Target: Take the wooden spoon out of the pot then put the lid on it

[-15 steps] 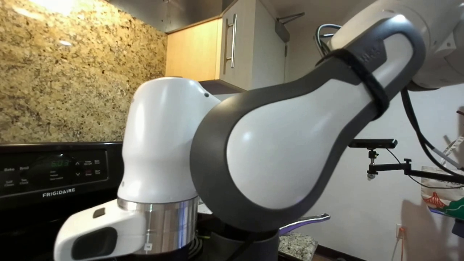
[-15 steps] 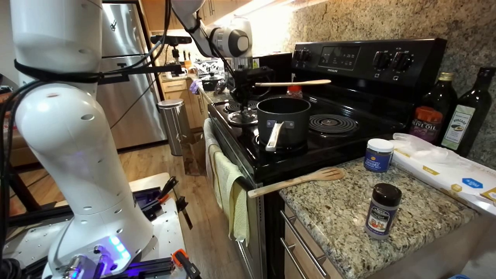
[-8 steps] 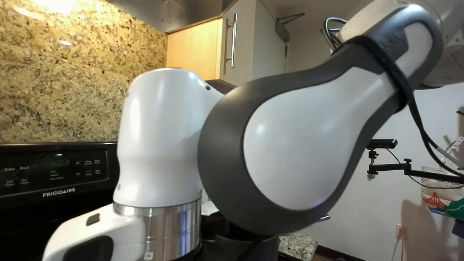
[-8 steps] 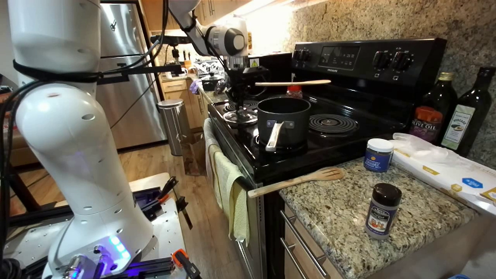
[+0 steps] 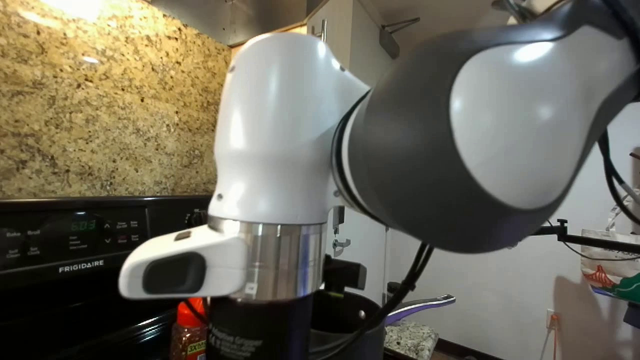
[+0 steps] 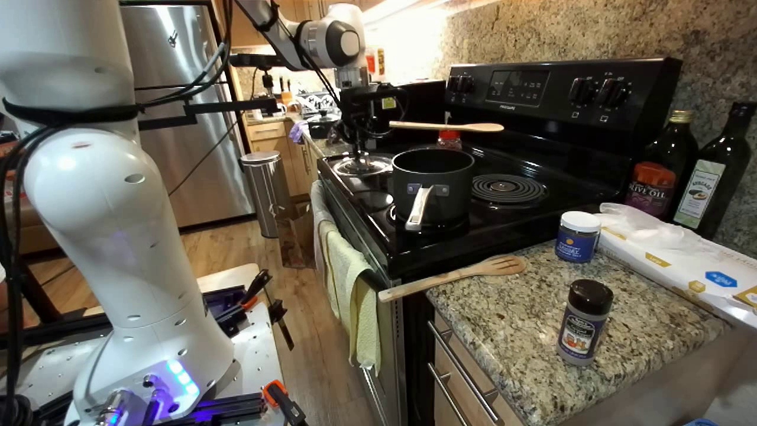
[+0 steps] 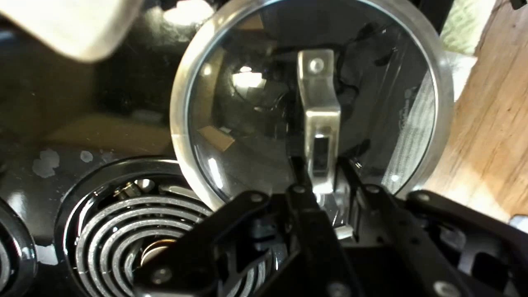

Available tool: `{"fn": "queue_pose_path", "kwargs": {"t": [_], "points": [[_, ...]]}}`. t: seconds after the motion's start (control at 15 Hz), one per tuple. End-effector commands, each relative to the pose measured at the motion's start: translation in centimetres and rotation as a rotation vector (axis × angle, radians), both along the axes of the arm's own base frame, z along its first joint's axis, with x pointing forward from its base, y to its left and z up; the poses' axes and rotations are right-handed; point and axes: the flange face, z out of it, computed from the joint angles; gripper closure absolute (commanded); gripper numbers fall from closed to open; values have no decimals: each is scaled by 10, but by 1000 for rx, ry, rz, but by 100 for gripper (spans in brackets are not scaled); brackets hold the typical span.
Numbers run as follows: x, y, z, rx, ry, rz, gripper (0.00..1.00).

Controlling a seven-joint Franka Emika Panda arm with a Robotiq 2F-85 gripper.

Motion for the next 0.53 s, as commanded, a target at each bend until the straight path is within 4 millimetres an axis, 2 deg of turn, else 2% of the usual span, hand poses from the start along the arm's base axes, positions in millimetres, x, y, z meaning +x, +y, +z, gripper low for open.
{"fn": "queue_pose_path", "kwargs": {"t": [0.0, 0.47], "points": [[-29, -27, 29, -8, -13, -121, 88], [-46, -60, 36, -13, 58, -221, 88]]}}
